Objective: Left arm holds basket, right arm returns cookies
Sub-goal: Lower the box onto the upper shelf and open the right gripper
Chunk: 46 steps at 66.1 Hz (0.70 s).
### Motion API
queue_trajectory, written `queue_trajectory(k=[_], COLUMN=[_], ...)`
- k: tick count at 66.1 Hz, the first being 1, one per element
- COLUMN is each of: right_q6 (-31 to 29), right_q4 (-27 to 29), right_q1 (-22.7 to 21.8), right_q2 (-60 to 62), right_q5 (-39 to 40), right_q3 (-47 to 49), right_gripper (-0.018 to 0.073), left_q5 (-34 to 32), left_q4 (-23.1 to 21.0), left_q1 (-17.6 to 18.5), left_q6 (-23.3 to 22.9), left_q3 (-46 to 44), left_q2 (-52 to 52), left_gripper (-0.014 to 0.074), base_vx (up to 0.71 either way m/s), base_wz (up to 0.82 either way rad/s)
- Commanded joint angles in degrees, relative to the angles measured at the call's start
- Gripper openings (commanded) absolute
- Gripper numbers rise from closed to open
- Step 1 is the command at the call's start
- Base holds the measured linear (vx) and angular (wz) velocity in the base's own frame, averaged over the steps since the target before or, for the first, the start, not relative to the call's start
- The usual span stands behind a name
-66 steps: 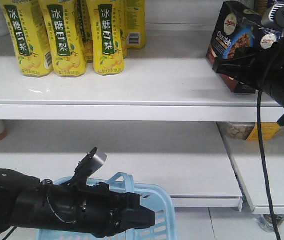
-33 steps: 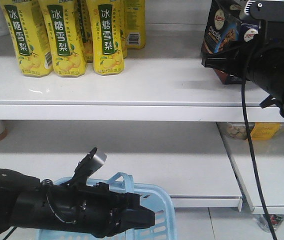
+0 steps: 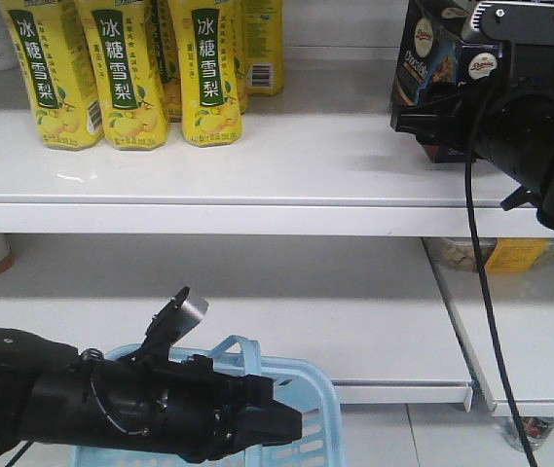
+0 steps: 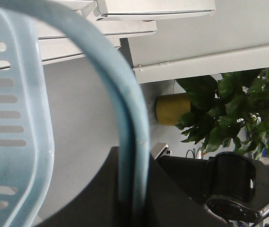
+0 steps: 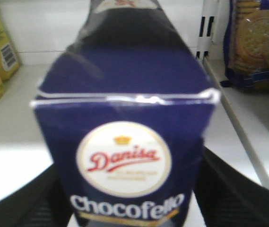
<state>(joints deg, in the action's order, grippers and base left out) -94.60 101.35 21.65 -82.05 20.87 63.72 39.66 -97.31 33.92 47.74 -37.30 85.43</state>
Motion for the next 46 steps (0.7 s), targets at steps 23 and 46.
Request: queue_trajectory(k=[23, 46], right_q6=[-0.7, -0.6], right_q4=[0.2, 0.2], right_q1=[-0.3, 0.1], right_q2=[6.4, 10.5], right_q5=[-3.7, -3.0], right_q3=[1.8, 1.8], right_gripper=[0.0531, 0.0531], left_q5=[2.2, 2.2], left_q4=[-4.0, -4.0], left_q1=[0.2, 0.2], left_q6=[0.5, 0.5], left_q3=[-1.7, -1.7], left_q2=[-2.3, -2.3], left_gripper=[-0.0006, -0.0006], base_vx=[0.0, 0.0], base_wz=[0.0, 0.0])
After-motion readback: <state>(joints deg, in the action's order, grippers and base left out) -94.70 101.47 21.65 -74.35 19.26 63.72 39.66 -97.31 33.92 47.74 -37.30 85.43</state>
